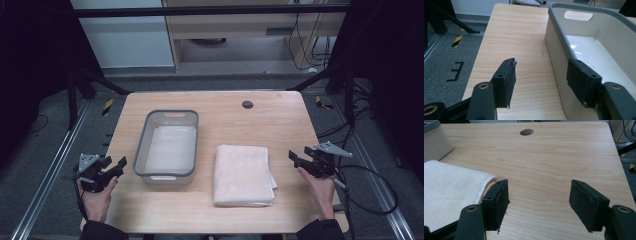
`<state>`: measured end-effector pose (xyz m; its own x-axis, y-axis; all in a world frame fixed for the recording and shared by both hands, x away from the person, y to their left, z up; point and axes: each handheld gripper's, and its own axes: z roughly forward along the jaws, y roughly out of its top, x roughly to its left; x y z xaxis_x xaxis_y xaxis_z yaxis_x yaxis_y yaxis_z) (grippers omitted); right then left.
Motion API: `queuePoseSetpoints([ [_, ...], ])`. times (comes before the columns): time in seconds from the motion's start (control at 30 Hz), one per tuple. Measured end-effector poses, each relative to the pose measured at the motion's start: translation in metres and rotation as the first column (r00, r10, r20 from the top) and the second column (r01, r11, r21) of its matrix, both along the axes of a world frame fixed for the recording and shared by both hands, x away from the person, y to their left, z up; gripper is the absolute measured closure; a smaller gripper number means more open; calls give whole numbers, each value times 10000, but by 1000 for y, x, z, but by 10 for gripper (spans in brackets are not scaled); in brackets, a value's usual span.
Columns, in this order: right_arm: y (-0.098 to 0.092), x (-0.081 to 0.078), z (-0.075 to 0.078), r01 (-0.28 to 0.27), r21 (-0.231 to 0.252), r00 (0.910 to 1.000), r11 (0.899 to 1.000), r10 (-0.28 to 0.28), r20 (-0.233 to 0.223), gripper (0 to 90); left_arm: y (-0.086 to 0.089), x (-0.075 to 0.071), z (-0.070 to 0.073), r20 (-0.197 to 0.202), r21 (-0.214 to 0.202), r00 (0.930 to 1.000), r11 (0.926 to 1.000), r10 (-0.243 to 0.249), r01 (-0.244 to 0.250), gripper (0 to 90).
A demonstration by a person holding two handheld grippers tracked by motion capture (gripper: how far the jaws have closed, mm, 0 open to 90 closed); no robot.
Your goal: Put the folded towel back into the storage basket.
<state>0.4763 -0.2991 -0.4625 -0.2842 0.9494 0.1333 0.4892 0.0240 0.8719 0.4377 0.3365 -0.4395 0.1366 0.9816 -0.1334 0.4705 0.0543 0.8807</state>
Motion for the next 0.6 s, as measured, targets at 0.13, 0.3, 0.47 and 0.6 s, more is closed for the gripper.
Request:
queuePoseSetpoints([
  [0.13,4,-1,3,-136,-265,9999,9996,137,35,321,-4,-2,6,130,-48,9998,9999,-137,137,391],
  [0.3,9,-2,12,-406,-237,9990,9989,410,180,324,-16,-4,13,146,-84,9985,9985,-536,537,379],
  [0.47,13,-3,19,-612,-199,9979,9979,616,187,332,-30,-7,19,311,-31,9943,9948,-1017,1018,367],
  [0.6,14,-4,21,-673,-168,9975,9976,676,196,331,-37,-8,21,362,95,9918,9925,-1222,1219,363],
])
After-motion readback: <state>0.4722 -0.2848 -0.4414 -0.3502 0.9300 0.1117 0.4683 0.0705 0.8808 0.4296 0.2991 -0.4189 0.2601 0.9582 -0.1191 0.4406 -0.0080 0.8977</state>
